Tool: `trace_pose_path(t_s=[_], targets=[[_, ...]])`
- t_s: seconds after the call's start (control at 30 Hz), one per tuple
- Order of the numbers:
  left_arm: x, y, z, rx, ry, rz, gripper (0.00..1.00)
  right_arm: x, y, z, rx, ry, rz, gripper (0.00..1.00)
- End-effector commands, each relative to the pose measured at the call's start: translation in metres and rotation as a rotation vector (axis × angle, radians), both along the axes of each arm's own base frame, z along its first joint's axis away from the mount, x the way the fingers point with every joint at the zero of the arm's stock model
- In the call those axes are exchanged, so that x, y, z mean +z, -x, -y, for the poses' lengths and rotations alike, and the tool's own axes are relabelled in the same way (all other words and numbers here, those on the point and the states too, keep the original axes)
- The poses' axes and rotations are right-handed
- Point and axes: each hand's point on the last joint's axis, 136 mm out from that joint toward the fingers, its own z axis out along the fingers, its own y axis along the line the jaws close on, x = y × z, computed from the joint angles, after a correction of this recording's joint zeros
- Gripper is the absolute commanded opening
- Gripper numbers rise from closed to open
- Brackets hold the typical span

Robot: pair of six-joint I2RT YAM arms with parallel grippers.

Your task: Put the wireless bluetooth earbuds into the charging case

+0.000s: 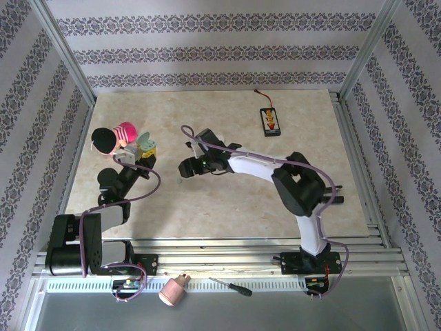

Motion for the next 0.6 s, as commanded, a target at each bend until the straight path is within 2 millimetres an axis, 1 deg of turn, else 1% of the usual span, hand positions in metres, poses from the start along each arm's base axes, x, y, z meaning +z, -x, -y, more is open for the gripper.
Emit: trace_pose_path(t_s=[0.0, 0.13, 0.27, 0.4, 0.57], targets=[[0.012, 0.002, -0.011, 0.036, 0.031, 0.051, 0.21, -0.005, 0.006, -0.023, 0.111, -0.034, -0.056, 0.66], [0.013, 0.004, -0.012, 0.031, 0.037, 0.054, 0.21, -0.017, 0.005, -0.045, 0.180, -0.075, -0.126, 0.63], [0.010, 0.004, -0.012, 0.032, 0.036, 0.049, 0.21, -0.028, 0.004, -0.056, 0.210, -0.093, -0.162, 0.62], [0.010, 0.004, -0.011, 0.024, 0.041, 0.052, 0.21, -0.040, 0.005, -0.056, 0.231, -0.075, -0.190, 0.60], [0.009, 0.003, -0.011, 0.019, 0.047, 0.051, 0.21, -0.038, 0.015, -0.048, 0.254, -0.064, -0.198, 0.58]])
